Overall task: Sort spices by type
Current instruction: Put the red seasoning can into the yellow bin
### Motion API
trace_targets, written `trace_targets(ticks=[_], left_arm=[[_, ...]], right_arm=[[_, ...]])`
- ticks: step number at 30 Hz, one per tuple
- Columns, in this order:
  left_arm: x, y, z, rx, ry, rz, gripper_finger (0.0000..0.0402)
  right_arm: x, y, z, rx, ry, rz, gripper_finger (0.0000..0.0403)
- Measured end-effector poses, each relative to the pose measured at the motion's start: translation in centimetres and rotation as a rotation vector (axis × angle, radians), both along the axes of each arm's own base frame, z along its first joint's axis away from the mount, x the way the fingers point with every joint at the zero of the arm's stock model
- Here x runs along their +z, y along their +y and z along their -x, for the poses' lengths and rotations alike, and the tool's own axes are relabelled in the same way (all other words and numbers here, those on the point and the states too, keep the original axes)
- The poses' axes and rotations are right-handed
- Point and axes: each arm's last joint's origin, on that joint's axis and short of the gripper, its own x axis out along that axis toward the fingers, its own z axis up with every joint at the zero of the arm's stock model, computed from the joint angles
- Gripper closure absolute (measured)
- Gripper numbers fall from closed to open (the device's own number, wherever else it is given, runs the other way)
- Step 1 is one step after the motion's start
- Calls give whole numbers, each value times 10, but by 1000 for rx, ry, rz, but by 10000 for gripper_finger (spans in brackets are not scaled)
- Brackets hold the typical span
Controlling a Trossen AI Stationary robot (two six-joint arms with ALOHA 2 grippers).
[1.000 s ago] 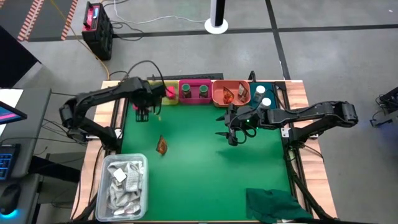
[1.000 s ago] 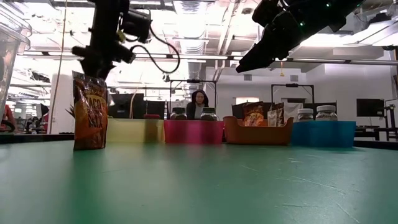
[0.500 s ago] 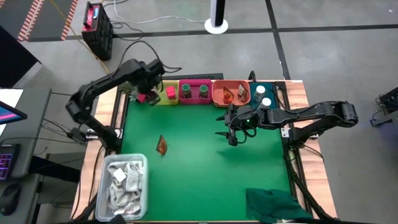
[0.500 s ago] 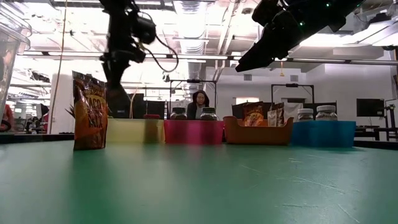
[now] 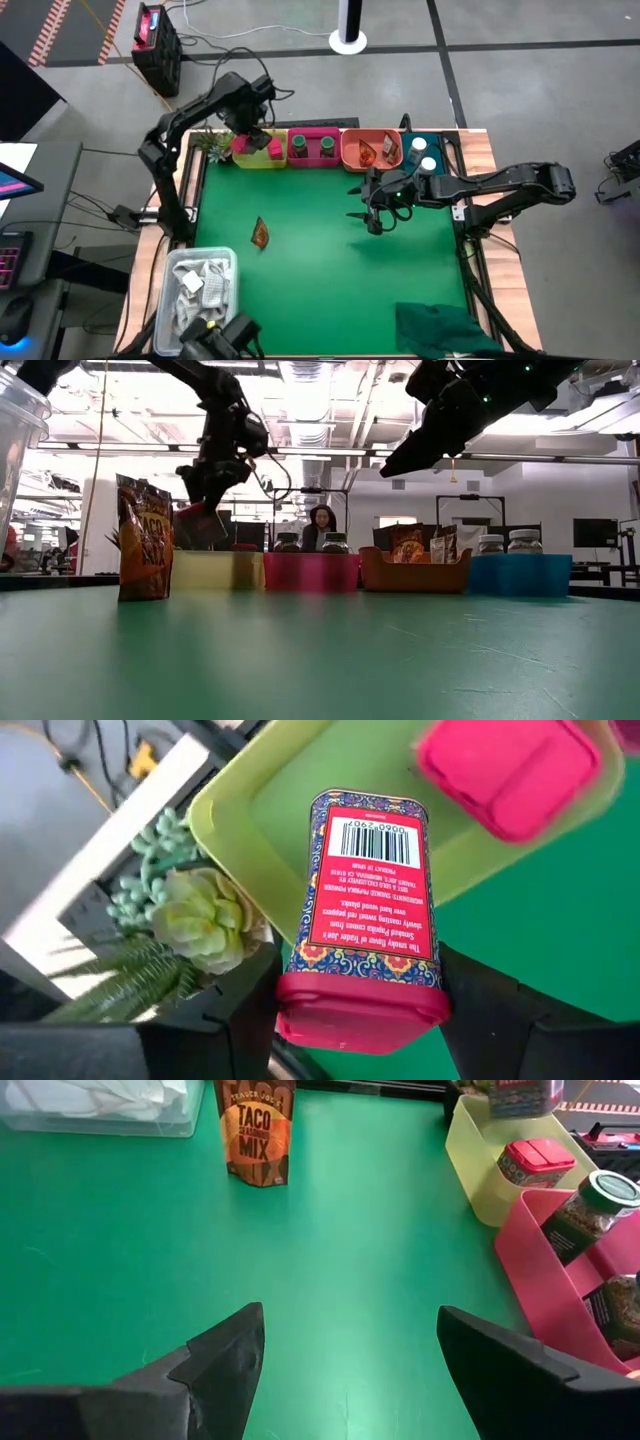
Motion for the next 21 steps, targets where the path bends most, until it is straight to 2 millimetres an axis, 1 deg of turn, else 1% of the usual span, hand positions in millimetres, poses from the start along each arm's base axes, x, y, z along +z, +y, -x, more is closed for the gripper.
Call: trace_targets(ticks=[4,8,12,21], left_arm=[[-9,18,8,151,-22,36,178],[-20,29,15,247,-37,106,178],[-26,33,15,286,-66,146,178],[-26,31,13,371,-82,156,178]], right_arm=[[0,0,0,4,1,7,78],[0,0,0,4,2,7,78],[0,0,0,4,2,7,78],[0,0,0,5,3,10,78]])
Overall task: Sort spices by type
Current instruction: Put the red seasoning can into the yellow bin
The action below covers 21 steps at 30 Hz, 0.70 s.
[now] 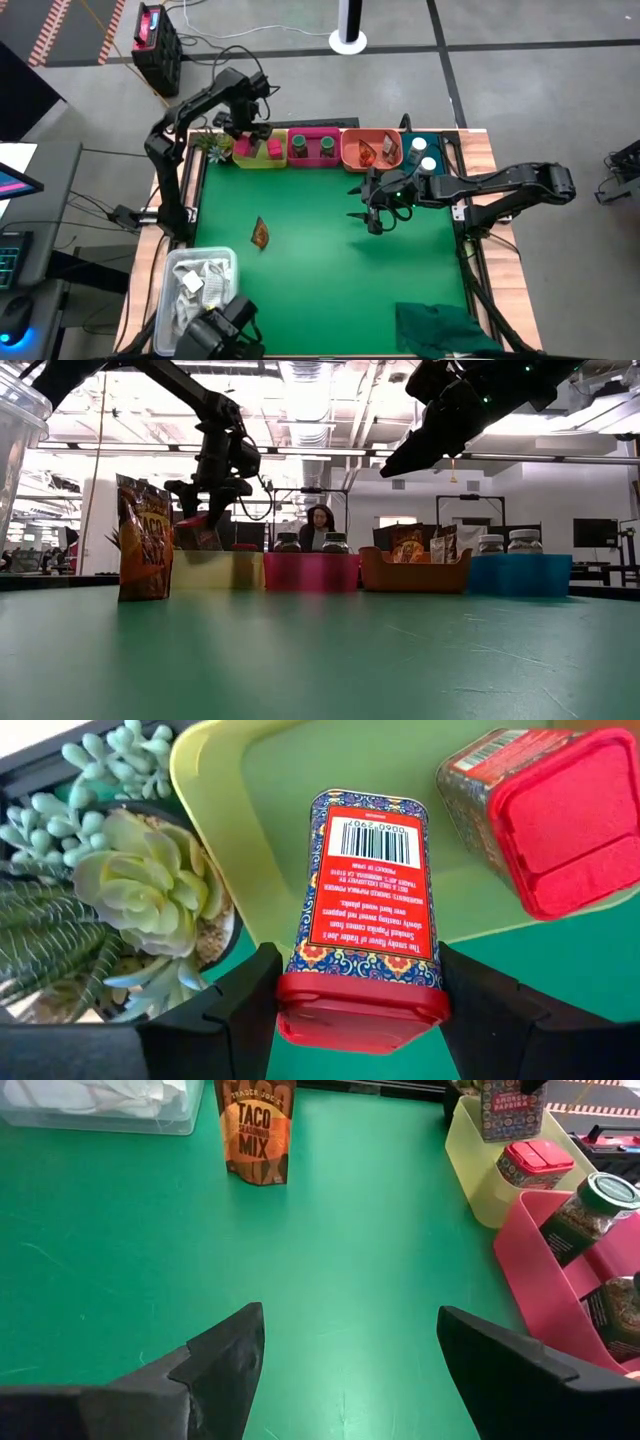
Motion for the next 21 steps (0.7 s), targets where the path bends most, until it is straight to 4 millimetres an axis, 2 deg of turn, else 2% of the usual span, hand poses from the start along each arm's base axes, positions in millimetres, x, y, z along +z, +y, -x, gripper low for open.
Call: trace_targets(ticks=[10,14,17,21], left_arm=[[0,-7,-12,-22,-8,-12,178],[-10,-4,-15,-56,19,2,177],[-14,-3,-16,-98,98,-37,169],[-14,-3,-17,-123,97,-39,152]], right_arm=[[-2,0,1,-1,24,-4,78],[-2,0,1,-2,25,-7,78],[-2,2,1,3,26,-8,78],[-2,6,1,23,26,1,78]])
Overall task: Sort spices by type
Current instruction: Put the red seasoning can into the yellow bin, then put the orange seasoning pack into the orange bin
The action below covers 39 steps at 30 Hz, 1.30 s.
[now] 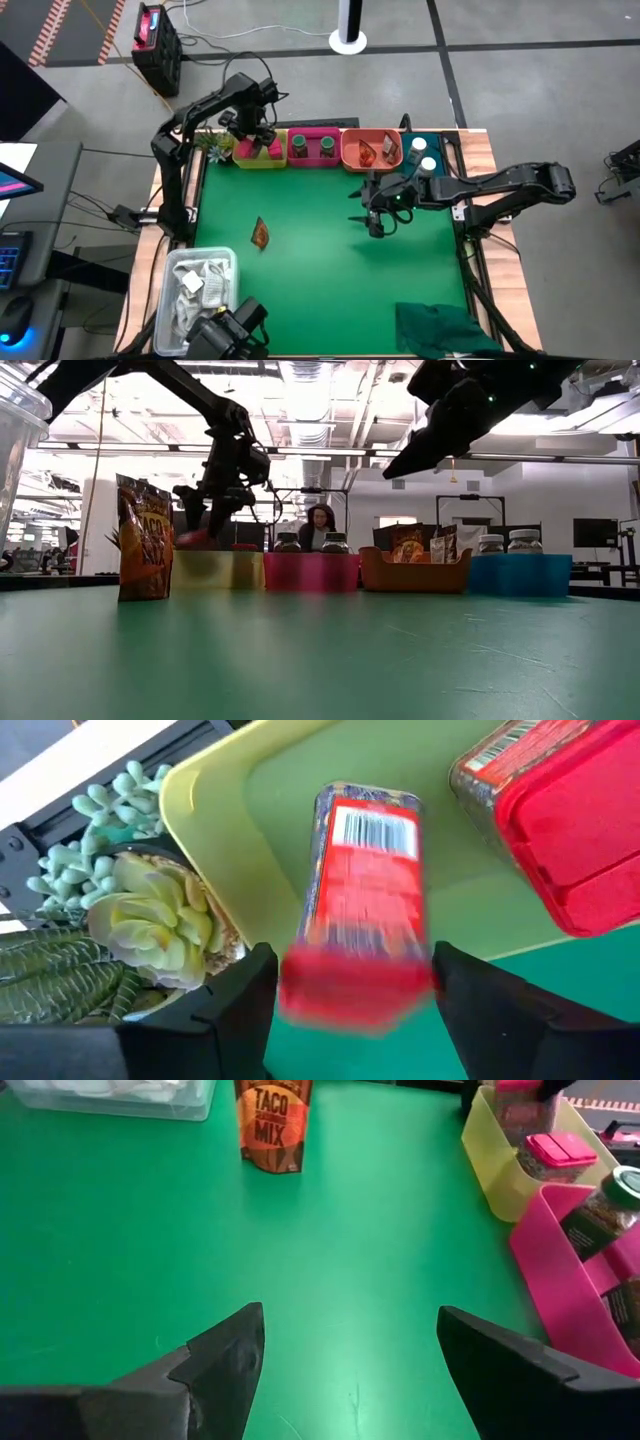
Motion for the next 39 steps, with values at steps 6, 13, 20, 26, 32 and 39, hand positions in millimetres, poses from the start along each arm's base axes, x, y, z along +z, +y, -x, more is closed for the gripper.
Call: trace_targets(ticks=[6,13,20,26,32,39], left_arm=[[0,1,-1,-1,-8,-11,133],[4,0,-1,-38,-6,0,129],[37,-15,-12,-207,-28,-14,129],[64,-71,-38,-378,-93,-55,129],[82,-144,-49,-504,-137,-78,129],[78,-228,-44,-429,-218,-102,129]], right_arm=[[0,1,0,6,0,2,78],[0,1,0,7,0,4,78],[0,1,0,6,0,4,78],[-6,-1,4,-4,74,3,78],[-9,-8,7,-47,112,-15,78],[-9,-16,7,-87,109,-30,78]])
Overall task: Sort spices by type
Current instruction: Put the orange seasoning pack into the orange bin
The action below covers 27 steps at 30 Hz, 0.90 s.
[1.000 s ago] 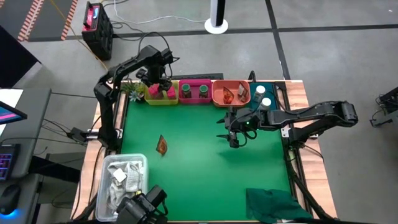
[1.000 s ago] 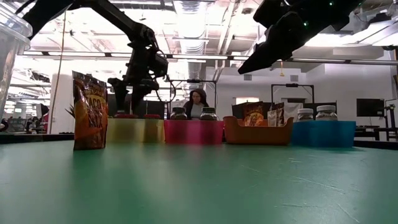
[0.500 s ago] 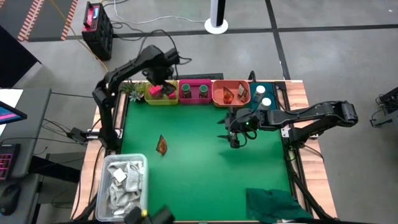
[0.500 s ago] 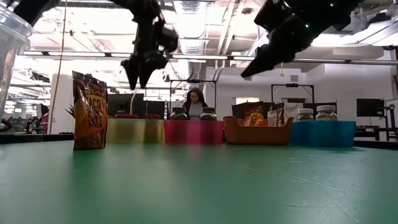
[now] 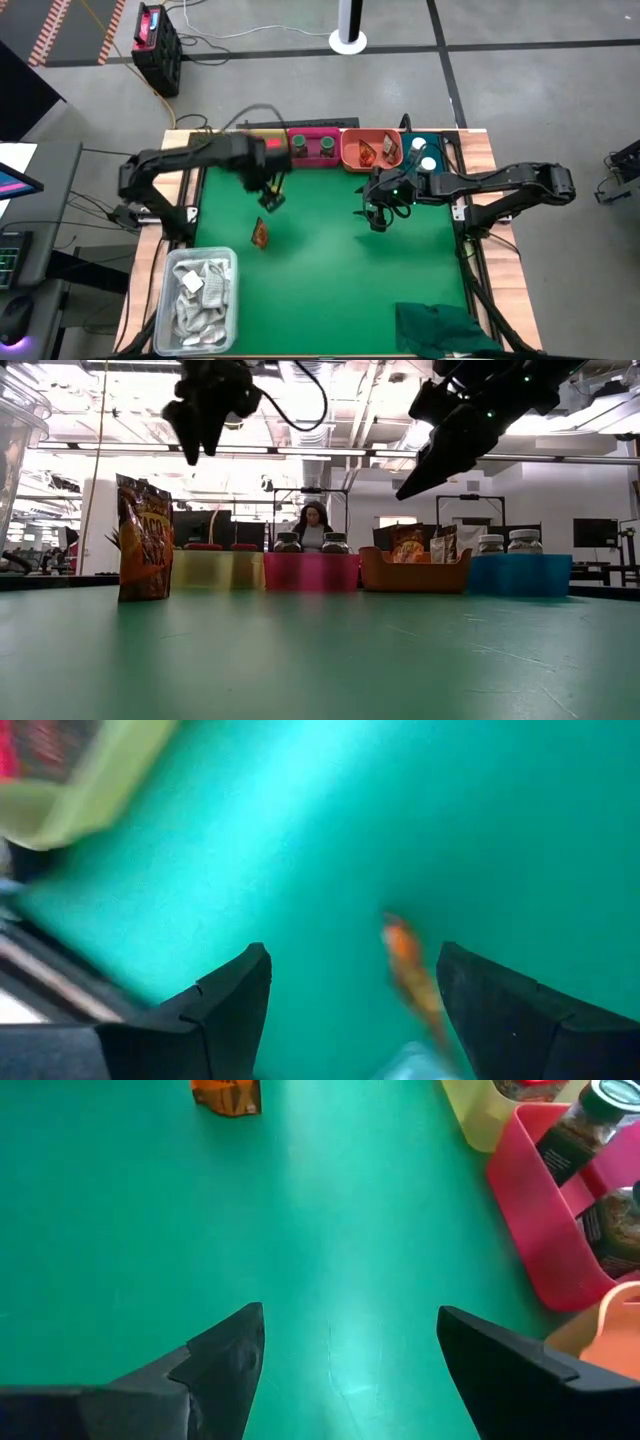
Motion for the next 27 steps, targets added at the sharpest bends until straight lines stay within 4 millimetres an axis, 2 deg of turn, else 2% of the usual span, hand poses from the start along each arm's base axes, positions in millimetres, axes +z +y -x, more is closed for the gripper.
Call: trace_targets(ticks=[5,9,22,27], left_arm=[[-23,-47,8,101,-23,15,129],[-38,-68,15,160,27,-11,129],[-60,-88,14,181,23,-3,133],[-74,-97,18,151,57,19,181]], right_arm=[[2,0,-1,0,-22,2,78],[3,0,-2,2,-37,4,78],[3,7,-3,33,-41,12,78],[3,11,-3,54,-38,19,78]])
